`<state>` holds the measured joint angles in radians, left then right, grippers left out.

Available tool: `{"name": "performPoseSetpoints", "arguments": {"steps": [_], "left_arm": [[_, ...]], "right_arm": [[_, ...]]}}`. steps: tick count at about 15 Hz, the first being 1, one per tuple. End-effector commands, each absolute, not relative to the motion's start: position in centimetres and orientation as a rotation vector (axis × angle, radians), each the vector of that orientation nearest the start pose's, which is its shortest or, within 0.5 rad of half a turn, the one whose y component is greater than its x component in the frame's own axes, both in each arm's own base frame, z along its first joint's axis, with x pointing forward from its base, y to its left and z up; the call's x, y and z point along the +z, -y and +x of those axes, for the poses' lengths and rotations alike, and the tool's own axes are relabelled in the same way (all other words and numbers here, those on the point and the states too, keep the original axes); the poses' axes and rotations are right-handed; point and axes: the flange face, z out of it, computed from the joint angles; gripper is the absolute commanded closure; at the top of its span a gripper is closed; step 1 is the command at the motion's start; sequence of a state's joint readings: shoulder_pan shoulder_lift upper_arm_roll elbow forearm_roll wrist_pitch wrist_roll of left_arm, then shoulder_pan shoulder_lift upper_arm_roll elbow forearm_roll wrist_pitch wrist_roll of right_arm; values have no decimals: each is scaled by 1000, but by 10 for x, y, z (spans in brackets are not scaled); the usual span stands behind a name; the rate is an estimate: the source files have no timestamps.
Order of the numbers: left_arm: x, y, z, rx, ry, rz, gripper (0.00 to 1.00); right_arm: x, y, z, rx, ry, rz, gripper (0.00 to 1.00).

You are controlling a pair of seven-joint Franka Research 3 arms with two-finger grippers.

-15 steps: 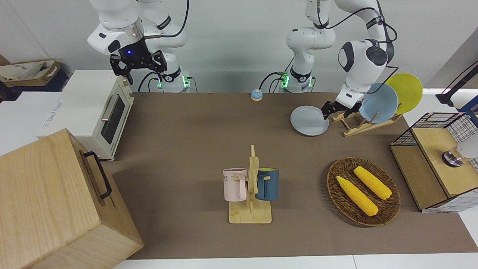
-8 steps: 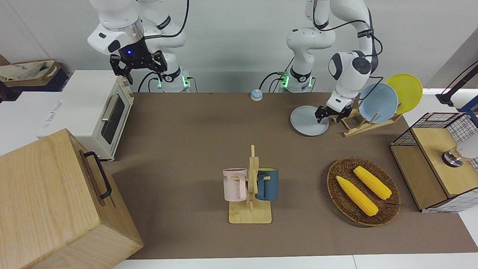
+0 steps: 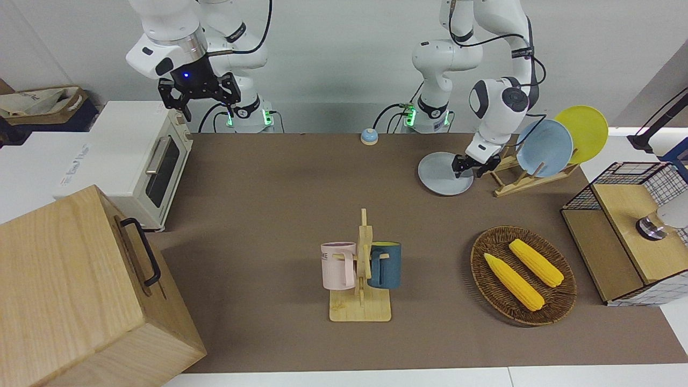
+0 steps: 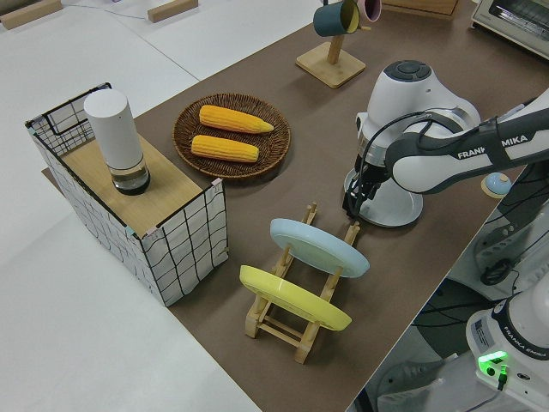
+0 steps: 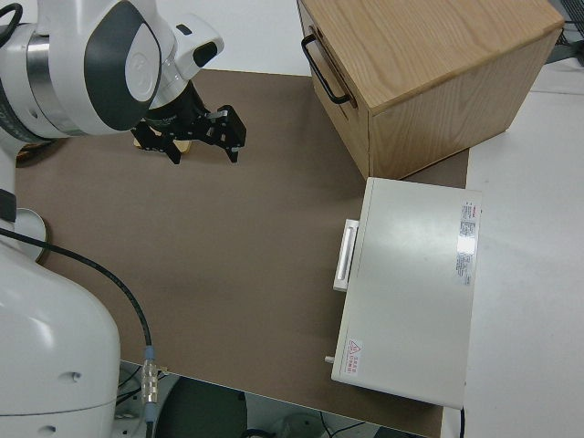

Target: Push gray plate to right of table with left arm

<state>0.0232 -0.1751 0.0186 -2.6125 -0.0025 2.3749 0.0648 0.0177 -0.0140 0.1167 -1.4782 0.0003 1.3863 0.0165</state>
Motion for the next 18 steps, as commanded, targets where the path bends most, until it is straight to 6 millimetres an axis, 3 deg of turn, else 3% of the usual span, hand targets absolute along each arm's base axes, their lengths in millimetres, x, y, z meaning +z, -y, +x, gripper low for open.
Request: {"name": "performPoseSetpoints", "arguments": {"steps": [1, 2, 18], "left_arm": [[293, -22, 414, 123, -53, -3137, 885], [295, -24, 414, 123, -46, -3138, 999], [300, -21, 420, 99, -22, -3137, 1000]], "right_arm": [[664, -70, 523, 126, 160, -3138, 17], [664, -69, 523, 126, 158, -3139, 17], [664, -69, 523, 126, 158, -3138, 17]]}}
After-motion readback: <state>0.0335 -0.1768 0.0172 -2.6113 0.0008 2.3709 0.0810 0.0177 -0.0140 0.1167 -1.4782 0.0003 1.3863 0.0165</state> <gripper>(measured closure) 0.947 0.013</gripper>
